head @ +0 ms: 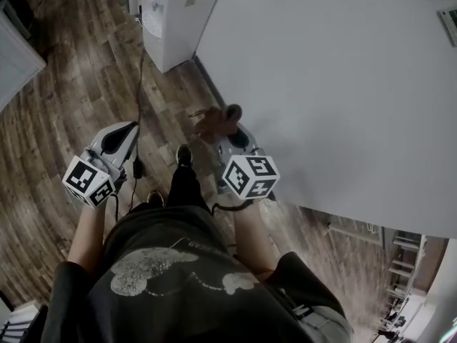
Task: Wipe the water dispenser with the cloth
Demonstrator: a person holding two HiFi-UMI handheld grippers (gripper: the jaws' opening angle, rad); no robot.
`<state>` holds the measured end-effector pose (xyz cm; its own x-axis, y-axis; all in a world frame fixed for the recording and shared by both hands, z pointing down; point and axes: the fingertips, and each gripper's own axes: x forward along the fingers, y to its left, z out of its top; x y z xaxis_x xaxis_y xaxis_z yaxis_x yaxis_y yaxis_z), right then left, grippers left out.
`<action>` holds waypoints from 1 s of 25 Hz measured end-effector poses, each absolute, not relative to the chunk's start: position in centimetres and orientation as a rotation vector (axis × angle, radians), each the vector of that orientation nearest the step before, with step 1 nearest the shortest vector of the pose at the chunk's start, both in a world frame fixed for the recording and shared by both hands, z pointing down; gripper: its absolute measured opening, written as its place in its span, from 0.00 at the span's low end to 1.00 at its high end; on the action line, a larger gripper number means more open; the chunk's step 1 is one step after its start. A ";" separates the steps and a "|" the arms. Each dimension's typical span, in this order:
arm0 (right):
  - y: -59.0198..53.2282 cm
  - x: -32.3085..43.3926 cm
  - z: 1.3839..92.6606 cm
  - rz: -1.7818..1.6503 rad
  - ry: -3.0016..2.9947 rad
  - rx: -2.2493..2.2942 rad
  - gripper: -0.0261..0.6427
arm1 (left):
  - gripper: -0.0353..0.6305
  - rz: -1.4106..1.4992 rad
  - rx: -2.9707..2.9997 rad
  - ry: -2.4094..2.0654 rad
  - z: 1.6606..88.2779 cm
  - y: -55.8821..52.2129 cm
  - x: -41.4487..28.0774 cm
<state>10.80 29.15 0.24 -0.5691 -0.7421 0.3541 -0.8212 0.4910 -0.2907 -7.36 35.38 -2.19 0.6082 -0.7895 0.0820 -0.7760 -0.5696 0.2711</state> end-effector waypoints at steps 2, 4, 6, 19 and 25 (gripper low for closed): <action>29.7 10.5 -0.2 0.637 -2.564 1.359 0.13 | 0.06 -0.083 2.576 -1.273 -2.6 35.7 -7.5; 30.4 10.1 -0.5 0.616 -2.575 1.355 0.12 | 0.06 -0.090 2.575 -1.275 -2.7 36.4 -7.8; 31.1 9.6 -0.8 0.599 -2.583 1.349 0.12 | 0.06 -0.094 2.571 -1.279 -2.5 37.4 -8.1; 34.0 9.0 -0.2 0.613 -2.548 1.345 0.12 | 0.06 -0.120 2.588 -1.256 -3.0 38.4 -7.7; 33.9 7.5 0.3 0.623 -2.565 1.285 0.12 | 0.06 -0.107 2.595 -1.242 -3.7 38.1 -6.9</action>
